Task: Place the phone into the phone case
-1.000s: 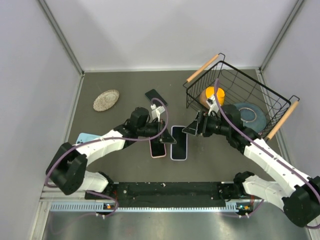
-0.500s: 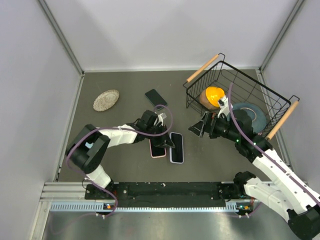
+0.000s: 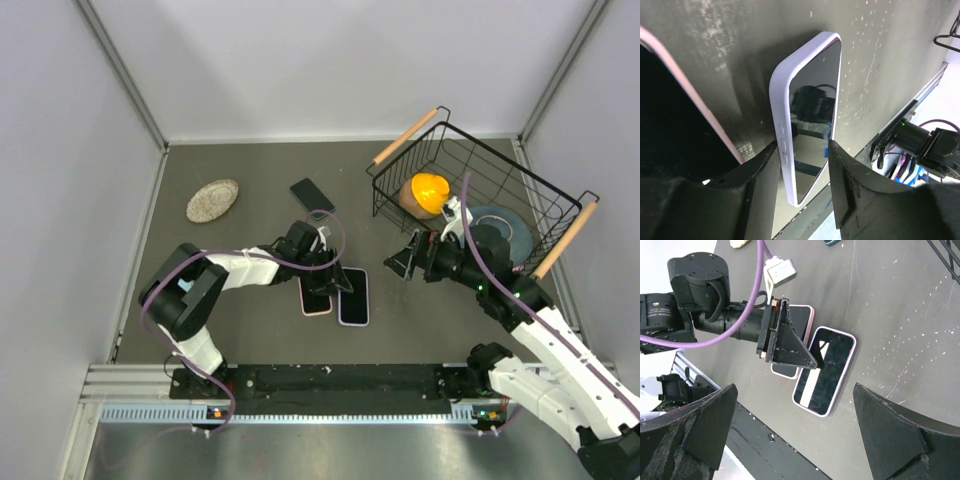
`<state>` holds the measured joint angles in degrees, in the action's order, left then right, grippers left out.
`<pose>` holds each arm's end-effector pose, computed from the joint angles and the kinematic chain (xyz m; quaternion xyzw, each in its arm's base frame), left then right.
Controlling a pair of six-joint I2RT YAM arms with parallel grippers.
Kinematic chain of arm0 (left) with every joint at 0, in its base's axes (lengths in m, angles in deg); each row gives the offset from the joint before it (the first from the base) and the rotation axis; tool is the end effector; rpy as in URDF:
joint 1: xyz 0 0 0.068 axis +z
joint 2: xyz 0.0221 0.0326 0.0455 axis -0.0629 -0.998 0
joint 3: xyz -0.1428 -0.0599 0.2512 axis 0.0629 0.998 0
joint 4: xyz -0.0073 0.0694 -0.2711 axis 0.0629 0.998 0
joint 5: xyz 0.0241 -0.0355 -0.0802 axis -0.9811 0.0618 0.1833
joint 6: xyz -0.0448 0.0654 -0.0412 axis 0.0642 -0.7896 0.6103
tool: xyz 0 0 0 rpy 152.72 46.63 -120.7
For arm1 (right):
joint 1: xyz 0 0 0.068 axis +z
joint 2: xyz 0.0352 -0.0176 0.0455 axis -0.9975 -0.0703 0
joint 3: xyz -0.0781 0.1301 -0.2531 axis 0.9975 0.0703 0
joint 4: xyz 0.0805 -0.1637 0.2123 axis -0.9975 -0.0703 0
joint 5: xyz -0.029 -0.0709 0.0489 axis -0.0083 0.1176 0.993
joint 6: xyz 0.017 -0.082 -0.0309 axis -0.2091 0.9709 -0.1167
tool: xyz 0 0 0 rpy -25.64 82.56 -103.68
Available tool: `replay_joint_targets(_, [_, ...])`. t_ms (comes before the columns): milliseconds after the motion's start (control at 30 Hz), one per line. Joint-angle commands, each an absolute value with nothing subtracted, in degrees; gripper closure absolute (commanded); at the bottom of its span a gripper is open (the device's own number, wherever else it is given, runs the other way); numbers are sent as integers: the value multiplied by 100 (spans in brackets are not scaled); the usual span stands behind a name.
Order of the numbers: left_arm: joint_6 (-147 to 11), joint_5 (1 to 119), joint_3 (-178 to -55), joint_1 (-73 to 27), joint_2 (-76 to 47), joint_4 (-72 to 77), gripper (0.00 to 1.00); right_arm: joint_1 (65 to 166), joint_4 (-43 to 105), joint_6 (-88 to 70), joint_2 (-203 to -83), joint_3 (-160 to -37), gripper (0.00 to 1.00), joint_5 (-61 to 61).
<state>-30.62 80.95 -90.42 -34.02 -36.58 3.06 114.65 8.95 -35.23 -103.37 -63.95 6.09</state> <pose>0.2637 -0.2525 0.1190 -0.0062 0.9126 -0.4014 0.0777 0.1738 0.1173 0.2996 -0.0364 0.8328 0.3666 0.4132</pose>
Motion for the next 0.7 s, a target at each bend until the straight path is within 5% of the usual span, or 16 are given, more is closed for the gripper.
replay_joint_targets(0, [-3189, 7721, -9101, -3410, -3165, 389, 52, 11462, 884, -3410, -10363, -6447, 1, 582])
replay_joint_targets(233, [-3329, 7203, -9328, -3401, -2270, 1082, 44, 11471, 884, -3427, -10547, -6464, 7, 723])
replay_joint_targets(333, [-3575, 6308, -9784, -3349, -1935, 1934, 28, 11479, 954, -3515, -10661, -6403, 27, 942])
replay_joint_targets(367, [-3619, 5774, -9908, -3270, -1873, 2180, 25, 11471, 1111, -3524, -10696, -6359, 57, 1030])
replay_joint_targets(433, [-3637, 5244, -10232, -3191, -1741, 2802, 22, 11523, 1226, -3446, -10828, -6254, 88, 1014])
replay_joint_targets(500, [-3637, 4682, -10374, -3033, -1670, 3069, 20, 11584, 1262, -3349, -11099, -6253, 98, 847])
replay_joint_targets(667, [-3549, 4398, -10209, -2594, -1249, 3518, 20, 12128, 1288, -3024, -11996, -6578, 100, -38])
